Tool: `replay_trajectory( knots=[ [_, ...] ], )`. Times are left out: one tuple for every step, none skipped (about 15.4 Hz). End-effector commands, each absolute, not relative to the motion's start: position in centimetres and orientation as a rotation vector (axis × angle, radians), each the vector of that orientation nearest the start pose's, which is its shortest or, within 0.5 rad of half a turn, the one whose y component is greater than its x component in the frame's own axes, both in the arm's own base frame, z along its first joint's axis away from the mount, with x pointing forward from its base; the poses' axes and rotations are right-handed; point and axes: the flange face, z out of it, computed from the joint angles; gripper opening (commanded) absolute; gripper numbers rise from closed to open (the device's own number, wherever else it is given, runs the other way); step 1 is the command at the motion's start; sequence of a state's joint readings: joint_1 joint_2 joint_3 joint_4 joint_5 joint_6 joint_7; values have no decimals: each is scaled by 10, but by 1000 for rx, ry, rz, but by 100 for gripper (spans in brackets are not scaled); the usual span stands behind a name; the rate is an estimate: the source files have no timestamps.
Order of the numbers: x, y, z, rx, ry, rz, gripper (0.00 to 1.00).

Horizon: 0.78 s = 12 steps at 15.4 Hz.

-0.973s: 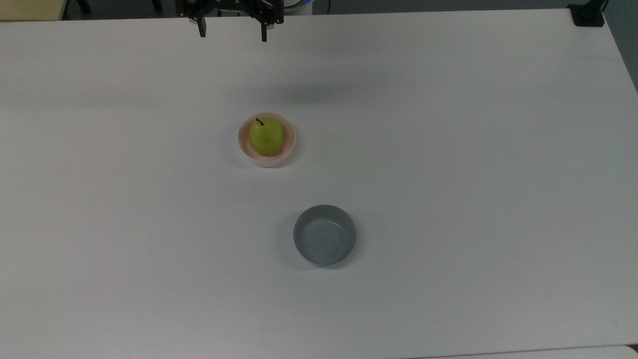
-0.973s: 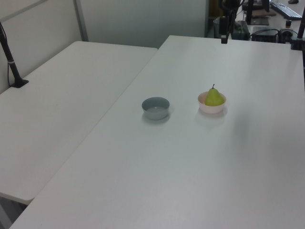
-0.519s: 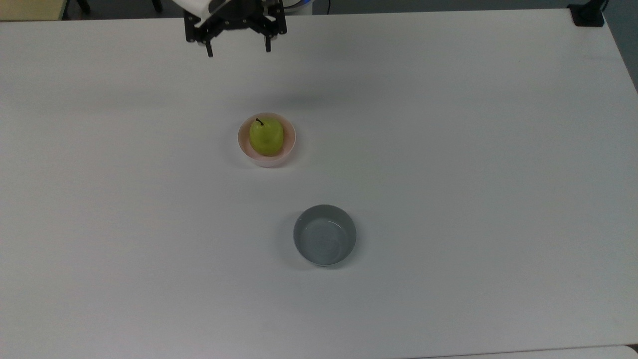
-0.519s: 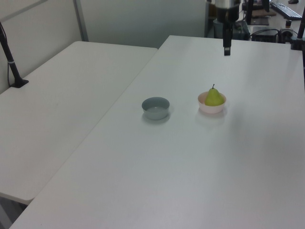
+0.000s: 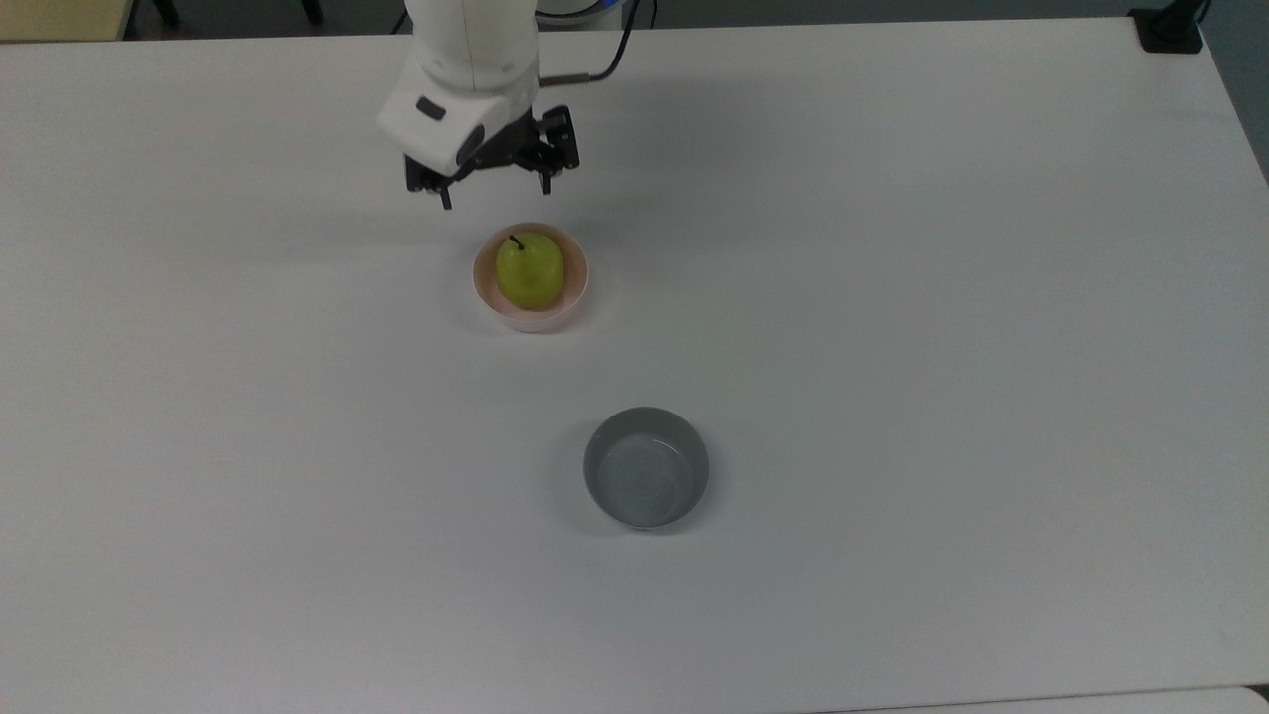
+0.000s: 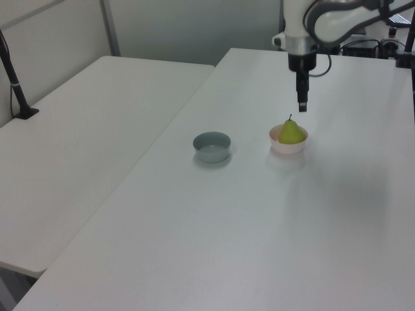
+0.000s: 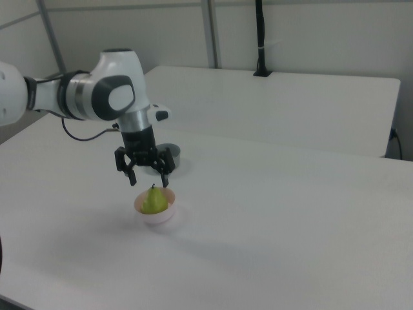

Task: Pick up a pear from the bowl
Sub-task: 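Lower the open gripper over the green pear in the pink bowl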

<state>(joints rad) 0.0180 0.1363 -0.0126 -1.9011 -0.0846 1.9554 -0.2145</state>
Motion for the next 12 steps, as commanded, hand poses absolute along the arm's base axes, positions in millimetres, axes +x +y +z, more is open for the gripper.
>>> replay_trajectory(
  knots=[
    [594, 5, 384, -3186, -474, 136, 100],
    [595, 11, 379, -3184, -492, 133, 99],
    [596, 14, 375, -3182, -498, 137, 97],
    [597, 16, 369, -3181, -499, 144, 97],
    [598, 17, 367, -3181, -500, 144, 96],
    [598, 19, 364, -3181, -500, 146, 96],
    [599, 21, 361, -3181, -501, 145, 96],
    [600, 21, 358, -3181, -500, 138, 95],
    [602, 22, 353, -3181, -504, 135, 91],
    [603, 22, 351, -3180, -504, 135, 88],
    [603, 22, 347, -3179, -505, 145, 87],
    [603, 22, 343, -3178, -505, 155, 85]
  ],
)
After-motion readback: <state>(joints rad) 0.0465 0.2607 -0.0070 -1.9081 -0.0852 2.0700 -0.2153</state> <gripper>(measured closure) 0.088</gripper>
